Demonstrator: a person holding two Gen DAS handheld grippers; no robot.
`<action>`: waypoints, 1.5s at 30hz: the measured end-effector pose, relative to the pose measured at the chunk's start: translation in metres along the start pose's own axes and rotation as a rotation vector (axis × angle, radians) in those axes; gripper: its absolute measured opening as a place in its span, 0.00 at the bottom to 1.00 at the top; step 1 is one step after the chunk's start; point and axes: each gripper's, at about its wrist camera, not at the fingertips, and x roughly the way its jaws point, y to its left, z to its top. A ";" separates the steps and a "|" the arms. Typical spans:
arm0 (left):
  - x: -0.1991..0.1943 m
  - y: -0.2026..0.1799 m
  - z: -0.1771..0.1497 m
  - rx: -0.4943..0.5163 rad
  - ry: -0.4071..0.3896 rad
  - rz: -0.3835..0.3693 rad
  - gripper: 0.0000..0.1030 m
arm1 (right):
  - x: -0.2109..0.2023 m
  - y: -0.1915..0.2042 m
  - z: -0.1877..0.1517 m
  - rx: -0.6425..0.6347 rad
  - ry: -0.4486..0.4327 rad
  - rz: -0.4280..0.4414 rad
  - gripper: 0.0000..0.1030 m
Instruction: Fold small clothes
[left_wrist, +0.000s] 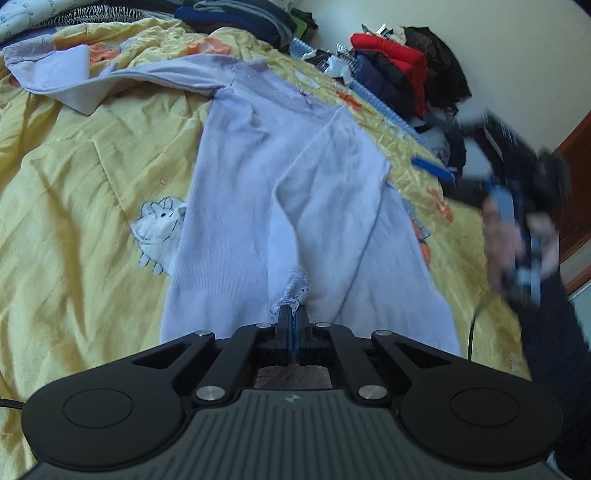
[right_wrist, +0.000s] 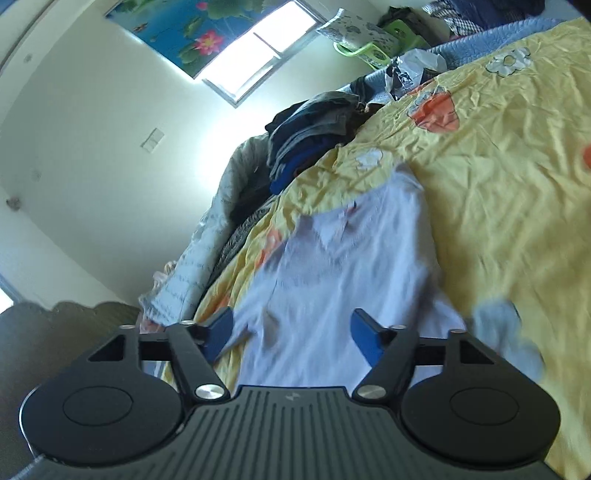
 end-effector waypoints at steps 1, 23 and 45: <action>0.001 0.002 -0.001 -0.010 0.003 0.005 0.01 | 0.013 -0.004 0.013 0.024 -0.004 -0.034 0.72; 0.002 0.027 -0.003 -0.096 0.008 -0.083 0.02 | 0.037 -0.099 0.003 0.588 0.035 0.077 0.68; 0.008 0.024 0.005 -0.089 0.070 -0.104 0.03 | 0.039 -0.152 -0.009 0.826 -0.232 0.042 0.30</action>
